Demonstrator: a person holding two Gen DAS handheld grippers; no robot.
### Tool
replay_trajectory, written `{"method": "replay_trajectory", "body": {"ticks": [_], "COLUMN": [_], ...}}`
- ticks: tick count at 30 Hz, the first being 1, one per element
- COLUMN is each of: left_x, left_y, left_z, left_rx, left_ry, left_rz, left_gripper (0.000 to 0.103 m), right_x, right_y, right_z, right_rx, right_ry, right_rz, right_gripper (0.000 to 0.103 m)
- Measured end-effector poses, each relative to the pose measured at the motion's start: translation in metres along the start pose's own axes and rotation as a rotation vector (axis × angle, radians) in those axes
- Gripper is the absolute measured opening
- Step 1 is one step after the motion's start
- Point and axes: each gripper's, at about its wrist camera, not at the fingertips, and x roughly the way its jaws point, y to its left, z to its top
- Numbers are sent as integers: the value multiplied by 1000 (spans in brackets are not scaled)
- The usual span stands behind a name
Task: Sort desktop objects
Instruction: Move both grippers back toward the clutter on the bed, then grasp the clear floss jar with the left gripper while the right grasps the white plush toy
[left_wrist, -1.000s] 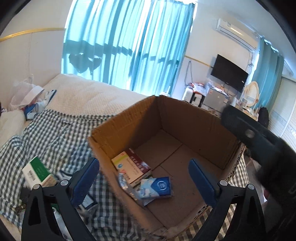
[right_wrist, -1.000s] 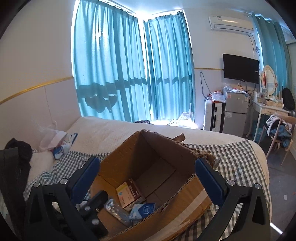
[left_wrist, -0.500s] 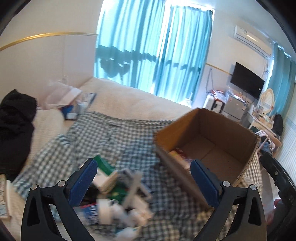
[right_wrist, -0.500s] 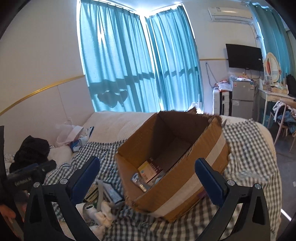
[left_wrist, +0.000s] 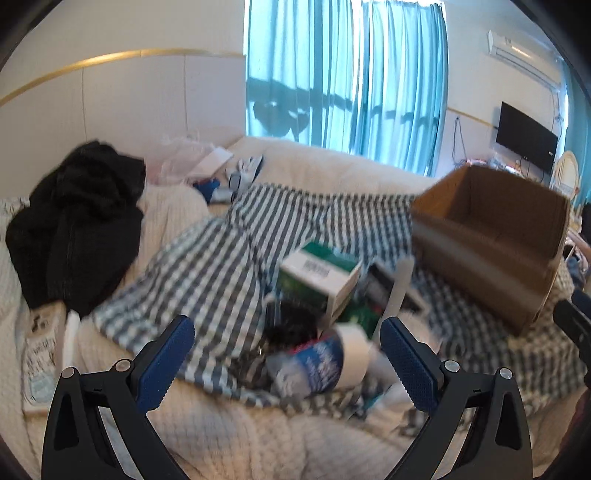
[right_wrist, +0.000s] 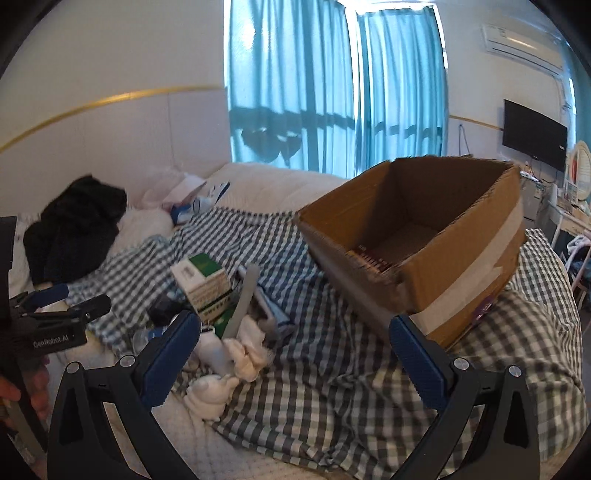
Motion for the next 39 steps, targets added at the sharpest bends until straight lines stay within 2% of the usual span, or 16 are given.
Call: {"method": "replay_trajectory", "body": {"ticks": [5,10,13,17,21,26,29,33,34,36,39], "left_x": [19,51,68,88,95,106,115,123,125,131,134], "left_y": [-10,-19,-19,-18,-15,-8,-18,-27,-28,-29,-34], "left_z": [-31,-39,-43,-48,-46,-37,-38,-45,-47,-52,-56], "left_rx": [35,24,27,70,182,229,326,460,486,519,544], "left_ry": [37,119,143,199,187,213,238,231,236,274,291], "left_rz": [-2,-24,-9,3,-20,-166,-217,-239,-254,-301,-322], "left_gripper": [103,103,103,103,103,103,103,101,100,90,86], "right_x": [25,43,58,74,87,98,107,118,120,125,135], "right_y": [10,10,16,24,30,36,36,42,44,49,55], "right_z": [-13,-24,-32,-40,-50,-54,-57,-63,-64,-65,-71], "right_rx": [-14,19,18,15,24,16,38,35,33,24,16], "right_ry": [67,127,171,218,270,288,312,339,344,353,386], "right_rz": [9,68,101,140,191,213,235,249,253,261,276], "right_gripper": [103,103,103,103,101,101,98,95,95,93,83]}}
